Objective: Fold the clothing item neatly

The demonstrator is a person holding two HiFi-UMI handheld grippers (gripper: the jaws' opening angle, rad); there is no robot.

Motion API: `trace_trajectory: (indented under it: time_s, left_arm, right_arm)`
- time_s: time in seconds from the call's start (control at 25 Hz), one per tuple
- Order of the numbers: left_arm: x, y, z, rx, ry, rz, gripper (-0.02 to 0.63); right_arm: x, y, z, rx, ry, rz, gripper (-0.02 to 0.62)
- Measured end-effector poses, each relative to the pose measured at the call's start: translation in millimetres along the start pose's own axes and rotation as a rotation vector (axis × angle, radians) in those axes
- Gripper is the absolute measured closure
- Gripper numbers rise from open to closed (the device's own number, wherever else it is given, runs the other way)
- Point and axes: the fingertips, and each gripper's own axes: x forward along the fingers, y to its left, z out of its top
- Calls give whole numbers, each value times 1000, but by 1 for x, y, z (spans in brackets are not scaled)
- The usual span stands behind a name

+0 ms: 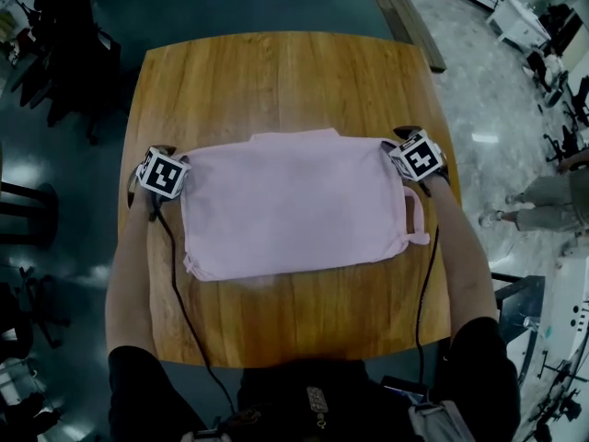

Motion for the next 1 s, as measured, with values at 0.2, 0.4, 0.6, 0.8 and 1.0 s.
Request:
trace_trajectory:
  time_s: [0.2,0.4,0.6,0.8,1.0]
  left_arm:
    - [-34,1,2,-39,-57,42,496]
    - [-60,-28,9,-35,-113,21,513]
    - [-81,-75,14,-75,-155,-37,535]
    - [-92,-133,4,-87,-163,-83,548]
    - [-90,-173,-12,-69,-128,-70,549]
  right_arm:
    - [-33,9,-2,73,-96,17,422]
    - [-66,17,-1,161,-158,28,422]
    - [-88,56,-5,115,-198,52,453]
    - [-92,130,-18,54,-191,170,554]
    - [-94,169,-28,82,-205,236,592]
